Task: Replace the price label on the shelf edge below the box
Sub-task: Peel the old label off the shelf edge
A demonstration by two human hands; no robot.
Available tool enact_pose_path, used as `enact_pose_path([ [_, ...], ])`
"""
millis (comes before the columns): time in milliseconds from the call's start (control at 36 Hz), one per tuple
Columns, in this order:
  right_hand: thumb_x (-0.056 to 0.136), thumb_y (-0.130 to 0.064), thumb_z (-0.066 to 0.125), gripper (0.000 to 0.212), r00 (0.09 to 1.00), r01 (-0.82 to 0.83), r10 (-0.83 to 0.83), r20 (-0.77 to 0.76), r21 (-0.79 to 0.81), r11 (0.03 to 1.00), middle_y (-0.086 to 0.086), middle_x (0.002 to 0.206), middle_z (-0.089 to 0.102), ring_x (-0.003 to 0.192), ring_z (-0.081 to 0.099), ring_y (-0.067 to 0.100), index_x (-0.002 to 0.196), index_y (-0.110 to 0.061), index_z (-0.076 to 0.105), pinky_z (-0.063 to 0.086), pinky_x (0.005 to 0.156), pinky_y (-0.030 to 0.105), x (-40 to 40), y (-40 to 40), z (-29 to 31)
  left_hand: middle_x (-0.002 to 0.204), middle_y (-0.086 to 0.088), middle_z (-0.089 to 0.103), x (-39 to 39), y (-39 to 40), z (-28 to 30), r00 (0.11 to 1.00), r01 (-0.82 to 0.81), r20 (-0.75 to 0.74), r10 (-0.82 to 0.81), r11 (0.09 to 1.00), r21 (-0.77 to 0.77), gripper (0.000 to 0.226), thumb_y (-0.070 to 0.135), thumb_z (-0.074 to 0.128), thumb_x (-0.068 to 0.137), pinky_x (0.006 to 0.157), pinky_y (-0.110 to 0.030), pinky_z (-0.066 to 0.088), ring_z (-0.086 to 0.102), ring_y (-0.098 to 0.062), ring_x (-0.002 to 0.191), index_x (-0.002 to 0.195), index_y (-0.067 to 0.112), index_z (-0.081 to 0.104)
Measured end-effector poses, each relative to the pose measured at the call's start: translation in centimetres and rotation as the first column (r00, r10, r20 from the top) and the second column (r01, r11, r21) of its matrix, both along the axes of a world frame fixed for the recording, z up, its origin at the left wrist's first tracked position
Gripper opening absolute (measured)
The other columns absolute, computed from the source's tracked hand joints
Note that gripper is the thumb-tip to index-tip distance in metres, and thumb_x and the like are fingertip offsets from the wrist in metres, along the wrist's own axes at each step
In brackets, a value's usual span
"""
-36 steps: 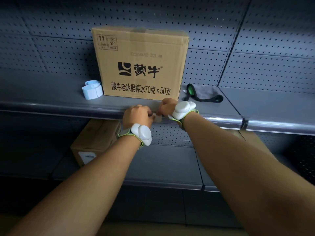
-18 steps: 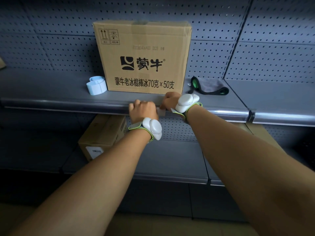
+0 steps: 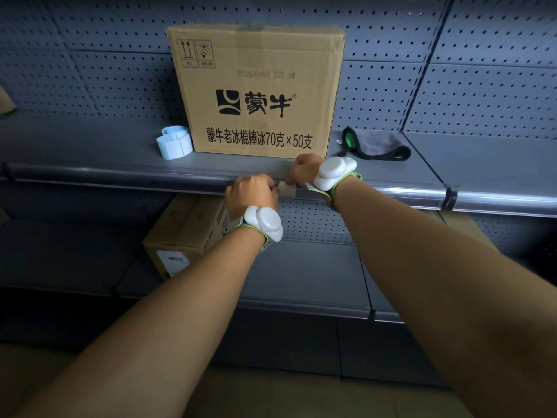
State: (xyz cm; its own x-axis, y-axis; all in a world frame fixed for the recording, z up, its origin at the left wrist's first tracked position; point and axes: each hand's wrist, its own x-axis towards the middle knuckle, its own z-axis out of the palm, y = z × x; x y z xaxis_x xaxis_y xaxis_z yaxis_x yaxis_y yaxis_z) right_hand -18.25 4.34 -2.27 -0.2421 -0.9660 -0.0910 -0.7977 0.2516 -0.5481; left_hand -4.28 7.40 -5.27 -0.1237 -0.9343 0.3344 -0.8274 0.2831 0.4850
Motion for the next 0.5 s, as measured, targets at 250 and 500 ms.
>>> enact_pose_path([
  [250, 0.079, -0.026, 0.068, 0.021, 1.000, -0.014, 0.014, -0.026, -0.007, 1.000, 0.006, 0.100, 0.057, 0.101, 0.056, 0.027, 0.093, -0.019, 0.055, 0.044, 0.101, 0.042, -0.3, 0.1, 0.0, 0.097, -0.009, 0.071, -0.8, 0.5, 0.9, 0.999, -0.051, -0.008, 0.053, 0.992, 0.119, 0.019, 0.031, 0.057, 0.089, 0.082, -0.038, 0.053, 0.064, -0.033, 0.094, 0.091, 0.025, 0.075],
  [500, 0.082, -0.031, 0.064, 0.021, 0.992, -0.027, 0.025, -0.120, -0.011, 1.000, 0.007, 0.107, 0.060, 0.110, 0.058, 0.030, 0.097, -0.019, 0.057, 0.044, 0.101, 0.042, -0.4, 0.1, 0.1, 0.110, -0.013, 0.065, -1.9, 0.8, 1.0, 0.988, -0.065, 0.147, 0.054, 0.995, 0.076, 0.024, 0.012, 0.051, 0.088, 0.090, -0.042, 0.043, 0.054, -0.033, 0.110, 0.104, 0.014, 0.069],
])
